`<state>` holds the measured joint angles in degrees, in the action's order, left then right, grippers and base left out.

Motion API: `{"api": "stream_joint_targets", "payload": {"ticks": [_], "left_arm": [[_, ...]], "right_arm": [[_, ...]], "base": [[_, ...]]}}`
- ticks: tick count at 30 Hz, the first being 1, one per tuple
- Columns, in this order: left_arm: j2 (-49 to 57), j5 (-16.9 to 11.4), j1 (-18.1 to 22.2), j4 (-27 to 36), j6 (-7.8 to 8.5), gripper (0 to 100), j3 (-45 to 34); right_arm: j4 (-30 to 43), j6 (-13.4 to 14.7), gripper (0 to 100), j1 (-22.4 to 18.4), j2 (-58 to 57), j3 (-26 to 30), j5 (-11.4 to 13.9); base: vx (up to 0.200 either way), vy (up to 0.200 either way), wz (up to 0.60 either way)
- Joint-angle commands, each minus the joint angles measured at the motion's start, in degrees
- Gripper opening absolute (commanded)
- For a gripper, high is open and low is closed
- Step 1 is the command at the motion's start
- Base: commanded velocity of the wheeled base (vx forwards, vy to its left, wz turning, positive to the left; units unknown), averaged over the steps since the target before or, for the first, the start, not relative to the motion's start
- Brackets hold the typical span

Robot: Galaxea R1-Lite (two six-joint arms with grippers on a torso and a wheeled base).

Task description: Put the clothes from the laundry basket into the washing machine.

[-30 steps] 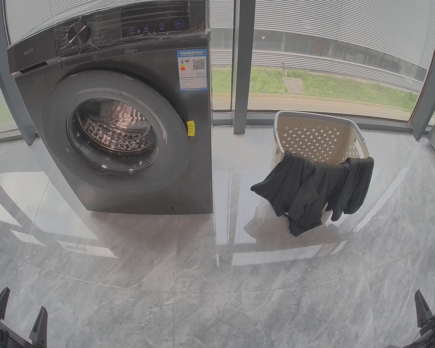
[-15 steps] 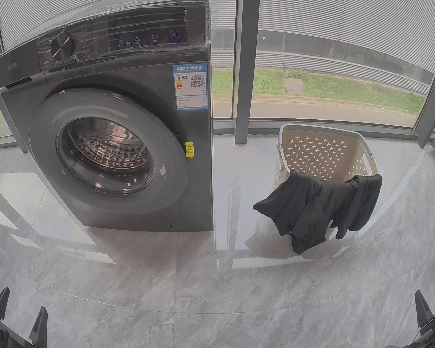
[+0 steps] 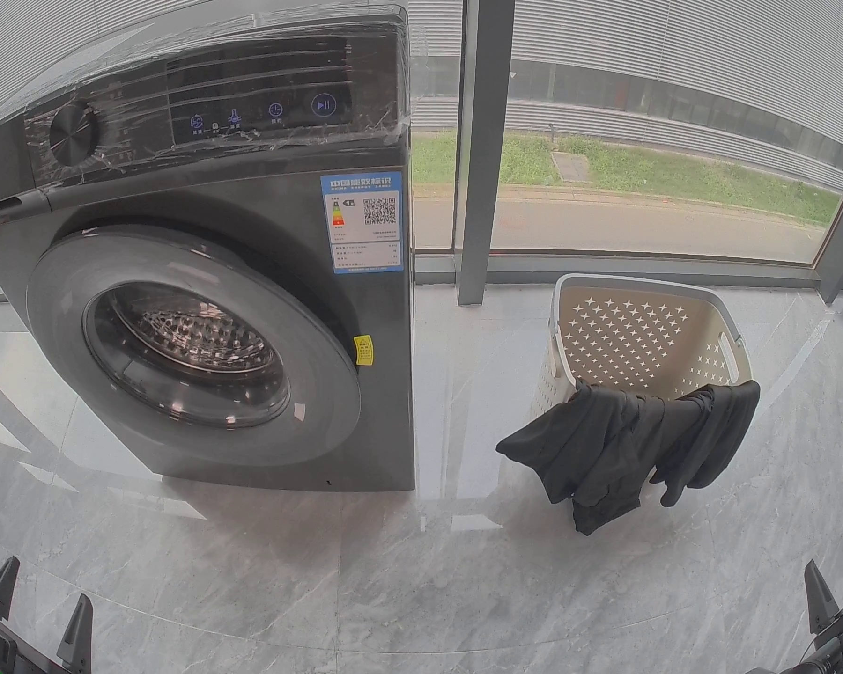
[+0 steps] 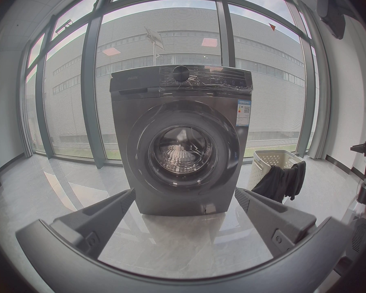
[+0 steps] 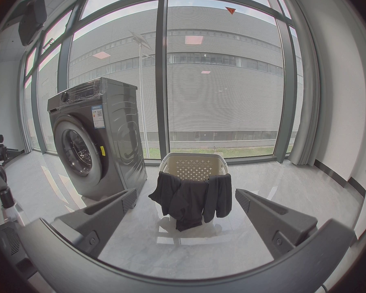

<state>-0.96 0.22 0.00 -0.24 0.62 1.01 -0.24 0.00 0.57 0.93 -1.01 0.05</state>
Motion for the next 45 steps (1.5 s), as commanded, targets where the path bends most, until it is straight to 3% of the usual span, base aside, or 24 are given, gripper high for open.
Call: {"api": "stream_joint_targets", "payload": {"ticks": [1,19,45], "left_arm": [[0.96,0.04,0.00,-0.02,-0.01,100,-0.92],[0.96,0.13,0.00,-0.02,0.17,100,-0.92],[0.96,0.13,0.00,0.07,0.17,100,-0.92]], "right_arm": [[-0.02,0.00,100,0.04,-0.93,1.01,0.04],[-0.02,0.00,100,0.04,-0.93,1.01,0.04],[-0.02,0.00,100,0.04,-0.93,1.01,0.04]], "base": [[0.200,0.000,0.00],[0.033,0.000,0.00],[0.000,-0.200,0.00]]}}
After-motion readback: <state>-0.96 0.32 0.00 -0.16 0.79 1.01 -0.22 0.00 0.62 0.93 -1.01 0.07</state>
